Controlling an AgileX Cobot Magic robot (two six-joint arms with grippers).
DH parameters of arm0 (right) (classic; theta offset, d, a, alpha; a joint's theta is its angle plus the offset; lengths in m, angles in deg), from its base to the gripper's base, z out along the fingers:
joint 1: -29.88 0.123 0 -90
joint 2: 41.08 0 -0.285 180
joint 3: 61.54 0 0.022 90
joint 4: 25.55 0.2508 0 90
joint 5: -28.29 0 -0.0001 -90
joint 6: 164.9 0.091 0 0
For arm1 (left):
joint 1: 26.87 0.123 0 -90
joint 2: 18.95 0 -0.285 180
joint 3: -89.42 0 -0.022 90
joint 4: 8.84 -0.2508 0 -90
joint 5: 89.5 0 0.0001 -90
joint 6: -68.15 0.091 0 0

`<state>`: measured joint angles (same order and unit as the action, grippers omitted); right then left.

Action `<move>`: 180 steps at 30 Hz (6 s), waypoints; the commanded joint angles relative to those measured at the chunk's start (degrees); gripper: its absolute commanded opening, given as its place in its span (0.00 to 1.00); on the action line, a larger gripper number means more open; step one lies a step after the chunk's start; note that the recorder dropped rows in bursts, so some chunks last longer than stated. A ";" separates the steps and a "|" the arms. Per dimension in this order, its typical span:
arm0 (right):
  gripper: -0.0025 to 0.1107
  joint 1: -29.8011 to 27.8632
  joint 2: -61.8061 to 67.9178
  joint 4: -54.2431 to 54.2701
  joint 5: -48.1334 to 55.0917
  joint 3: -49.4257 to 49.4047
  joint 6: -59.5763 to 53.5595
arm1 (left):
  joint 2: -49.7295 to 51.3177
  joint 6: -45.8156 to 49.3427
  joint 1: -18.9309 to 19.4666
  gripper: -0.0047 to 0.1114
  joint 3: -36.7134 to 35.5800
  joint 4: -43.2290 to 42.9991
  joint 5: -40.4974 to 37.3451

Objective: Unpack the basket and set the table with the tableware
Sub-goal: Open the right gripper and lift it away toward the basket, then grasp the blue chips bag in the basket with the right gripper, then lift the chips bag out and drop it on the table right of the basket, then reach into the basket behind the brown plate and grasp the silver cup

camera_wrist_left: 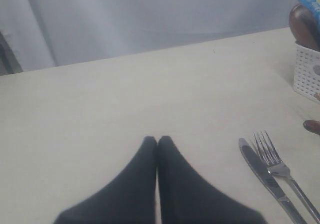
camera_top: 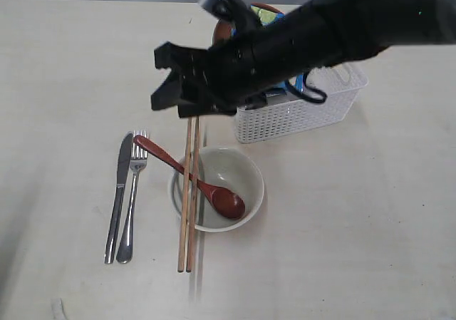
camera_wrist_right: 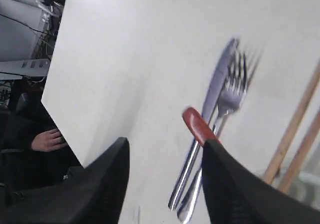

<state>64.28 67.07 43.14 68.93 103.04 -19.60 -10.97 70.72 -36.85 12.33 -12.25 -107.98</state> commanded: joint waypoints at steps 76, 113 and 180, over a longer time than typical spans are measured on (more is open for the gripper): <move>0.02 -21.15 10.55 -28.29 -3.00 11.38 3.57 | -0.19 -0.02 0.14 0.04 -0.13 0.49 0.03; 0.08 -48.24 -6.31 -52.51 -12.14 -10.53 32.32 | -0.19 -0.02 0.14 0.04 -0.13 0.49 0.03; 0.04 -22.84 18.60 -16.17 15.14 14.78 -1.69 | -0.19 -0.02 0.14 0.04 -0.13 0.49 0.03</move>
<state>41.44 85.69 27.96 85.03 117.78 -19.76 -10.97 70.72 -36.85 12.33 -12.25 -107.98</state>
